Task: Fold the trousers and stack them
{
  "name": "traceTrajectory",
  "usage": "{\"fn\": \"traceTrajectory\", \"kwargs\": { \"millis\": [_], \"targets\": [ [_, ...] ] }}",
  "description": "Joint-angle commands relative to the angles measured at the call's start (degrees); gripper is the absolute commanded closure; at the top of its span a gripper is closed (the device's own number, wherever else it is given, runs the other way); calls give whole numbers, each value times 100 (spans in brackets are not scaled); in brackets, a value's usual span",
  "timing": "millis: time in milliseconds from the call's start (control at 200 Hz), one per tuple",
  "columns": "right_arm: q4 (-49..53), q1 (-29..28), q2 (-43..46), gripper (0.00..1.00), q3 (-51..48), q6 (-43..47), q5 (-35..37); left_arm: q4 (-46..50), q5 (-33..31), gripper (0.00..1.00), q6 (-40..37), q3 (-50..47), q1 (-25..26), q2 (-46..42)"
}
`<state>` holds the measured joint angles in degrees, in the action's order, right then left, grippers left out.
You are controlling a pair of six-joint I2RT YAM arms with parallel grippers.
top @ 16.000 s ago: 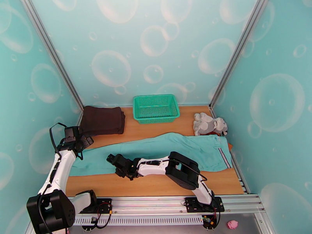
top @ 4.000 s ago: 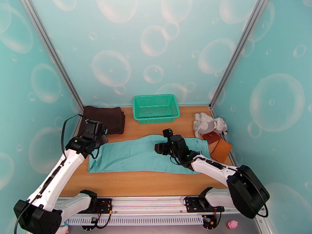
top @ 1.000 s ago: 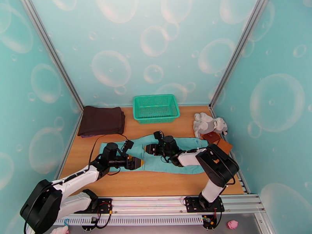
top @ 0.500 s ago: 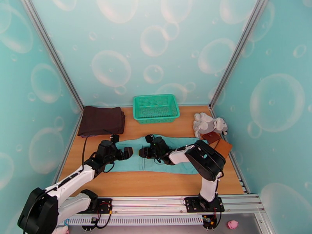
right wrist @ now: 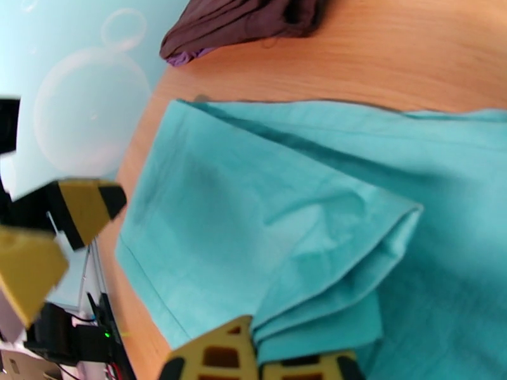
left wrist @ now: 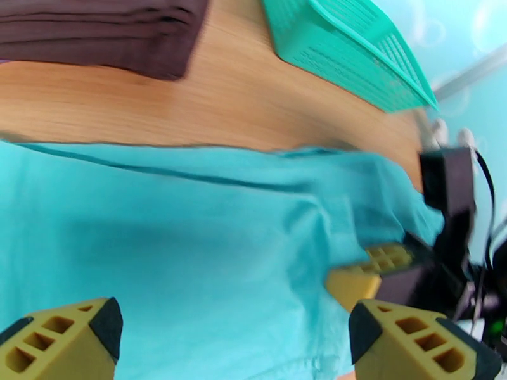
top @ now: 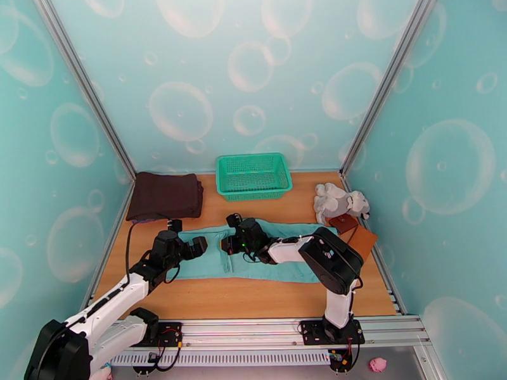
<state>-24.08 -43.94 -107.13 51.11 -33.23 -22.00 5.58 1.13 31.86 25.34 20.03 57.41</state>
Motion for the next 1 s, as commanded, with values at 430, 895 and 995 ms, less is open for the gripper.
{"fn": "traceTrajectory", "kwargs": {
  "millis": [430, 895, 995],
  "targets": [
    [544, 194, 953, 50, -570, 926, 1796, 31, 231, 1, 1, 115, -1493, 622],
    [-884, 569, 2908, 1, -1967, 1561, 1940, 1205, -1302, 1, -57, 308, -1885, -226],
    [-320, 586, 2982, 1, -1793, 1466, 1925, 1216, -998, 1, 149, 210, -2248, -170]
  ]
}}
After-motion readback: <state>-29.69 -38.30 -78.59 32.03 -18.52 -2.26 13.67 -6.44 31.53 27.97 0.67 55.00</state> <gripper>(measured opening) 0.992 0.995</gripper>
